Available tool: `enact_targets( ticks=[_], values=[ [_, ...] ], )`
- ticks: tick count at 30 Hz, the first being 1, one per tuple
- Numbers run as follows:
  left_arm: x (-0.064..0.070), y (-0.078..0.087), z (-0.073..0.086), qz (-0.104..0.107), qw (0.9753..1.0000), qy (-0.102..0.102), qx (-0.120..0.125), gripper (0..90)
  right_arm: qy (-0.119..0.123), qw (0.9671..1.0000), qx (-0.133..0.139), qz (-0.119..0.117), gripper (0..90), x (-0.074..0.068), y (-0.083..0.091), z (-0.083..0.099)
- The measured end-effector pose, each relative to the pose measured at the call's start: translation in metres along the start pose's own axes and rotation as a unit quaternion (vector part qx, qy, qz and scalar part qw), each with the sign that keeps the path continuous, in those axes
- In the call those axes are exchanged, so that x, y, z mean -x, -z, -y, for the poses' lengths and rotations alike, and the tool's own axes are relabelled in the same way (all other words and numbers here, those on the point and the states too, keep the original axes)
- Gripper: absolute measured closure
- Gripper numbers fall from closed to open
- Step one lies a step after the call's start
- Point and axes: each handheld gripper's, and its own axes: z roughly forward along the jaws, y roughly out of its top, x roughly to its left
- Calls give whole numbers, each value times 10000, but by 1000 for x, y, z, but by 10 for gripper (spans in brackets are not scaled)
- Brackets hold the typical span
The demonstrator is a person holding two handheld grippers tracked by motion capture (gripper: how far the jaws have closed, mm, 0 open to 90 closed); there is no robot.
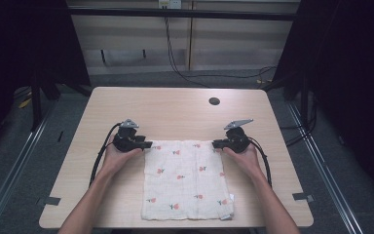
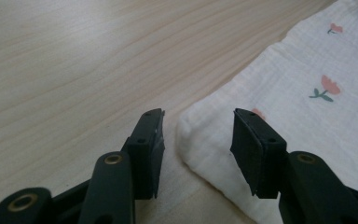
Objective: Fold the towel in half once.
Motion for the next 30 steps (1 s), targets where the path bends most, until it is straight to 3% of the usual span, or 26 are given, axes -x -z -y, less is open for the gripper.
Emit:
enact_targets(
  ticks=[3,6,11,19,20,21,24,30],
  values=[
    [0,-1,-1,14,10000,90,21,498,75,10000,-9,4,839,-2,-1,-1],
    [-1,-4,2,28,10000,36,-87,489,81,10000,-17,11,836,-2,-1,-1],
    [2,-4,0,46,10000,-7,-63,481,72,10000,11,-9,837,-1,0,0],
    [14,-9,-1,-27,9992,-338,-192,480,69,10000,-36,-6,845,-2,-1,-1],
    [17,-10,-1,-53,9986,-481,-197,521,76,10000,-51,-15,845,-2,-1,0],
    [19,-10,-2,-43,9984,-515,-237,635,68,9999,-99,10,846,-2,-1,0],
    [16,-10,-1,71,9990,-391,-185,816,87,9999,-75,-20,847,-2,-2,0],
    [14,-10,0,308,9992,-184,-164,861,135,9998,-63,-131,848,-6,0,0]
  ],
)
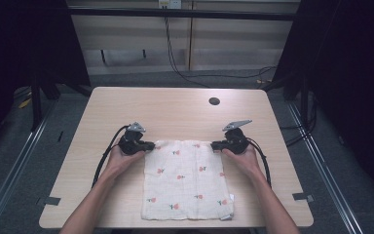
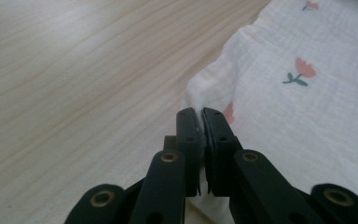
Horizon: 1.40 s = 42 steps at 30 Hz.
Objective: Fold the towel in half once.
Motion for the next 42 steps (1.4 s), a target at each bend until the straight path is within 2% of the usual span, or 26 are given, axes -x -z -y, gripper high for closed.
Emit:
enact_targets(
  ticks=[1,2,5,8,12,17,23,29,37,38,40,42],
  values=[
    [-1,0,0,95,9999,68,59,862,30,10000,18,-35,850,-1,0,0],
    [-2,2,0,99,9998,112,98,863,26,10000,74,-55,851,-2,1,-1],
    [-2,6,-1,174,9996,129,183,864,-17,9999,121,-74,855,-2,4,-1],
    [0,12,-2,216,9994,103,249,863,-171,9994,248,-176,860,2,7,-1],
    [1,15,-3,238,9991,53,346,863,-222,9987,388,-239,862,4,12,-2],
    [-3,27,-6,384,9970,133,664,864,-290,9974,590,-284,864,9,21,-3],
    [-2,35,-9,415,9955,162,838,864,-289,9959,788,-340,865,10,30,-6],
    [2,41,-8,393,9953,150,870,864,-299,9948,902,-359,865,6,36,-10],
    [9,62,-15,407,9925,72,1152,864,-217,9927,1139,-340,863,1,54,-16],
    [11,61,-14,442,9924,72,1150,864,-207,9921,1191,-336,863,1,55,-16],
    [12,58,-14,382,9939,-4,1034,864,-223,9922,1184,-316,863,1,56,-17],
    [10,57,-15,381,9937,50,1051,864,-232,9932,1107,-275,864,2,55,-18]
  ],
)
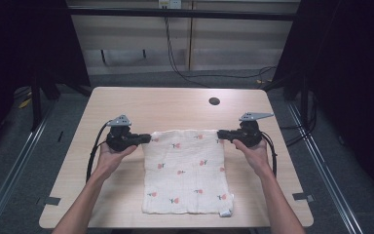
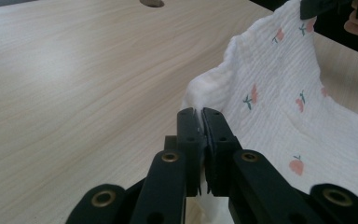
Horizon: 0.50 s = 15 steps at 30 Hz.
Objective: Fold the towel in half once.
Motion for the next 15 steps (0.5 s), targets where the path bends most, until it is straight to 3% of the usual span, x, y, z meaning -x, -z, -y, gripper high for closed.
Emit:
enact_targets(
  ticks=[7,13,15],
  values=[
    [-9,-1,-18,-99,9999,-83,34,866,22,10000,-31,81,865,6,2,-12],
    [-12,-12,-28,-134,9999,-66,79,866,-204,9997,58,143,866,17,-3,-11],
    [-10,-12,-29,-105,9998,-143,17,866,-267,9994,140,147,866,20,-2,-10]
  ],
)
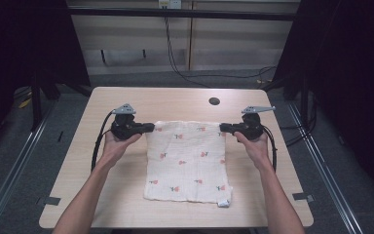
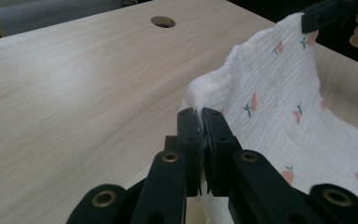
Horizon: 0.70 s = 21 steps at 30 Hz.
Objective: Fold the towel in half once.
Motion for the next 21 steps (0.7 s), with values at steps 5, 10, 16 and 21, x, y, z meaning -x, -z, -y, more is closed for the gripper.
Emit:
enact_targets(
  ticks=[5,10,16,21],
  values=[
    [6,10,2,101,9999,-99,79,866,93,9998,66,-174,865,-4,7,-1],
    [15,21,8,141,9996,-211,153,866,225,9995,84,-210,865,-15,17,-3],
    [25,35,7,155,9987,-417,245,866,340,9989,143,-272,865,-24,26,-3],
    [30,38,8,235,9980,-524,249,866,414,9982,172,-400,865,-30,34,0]
  ],
)
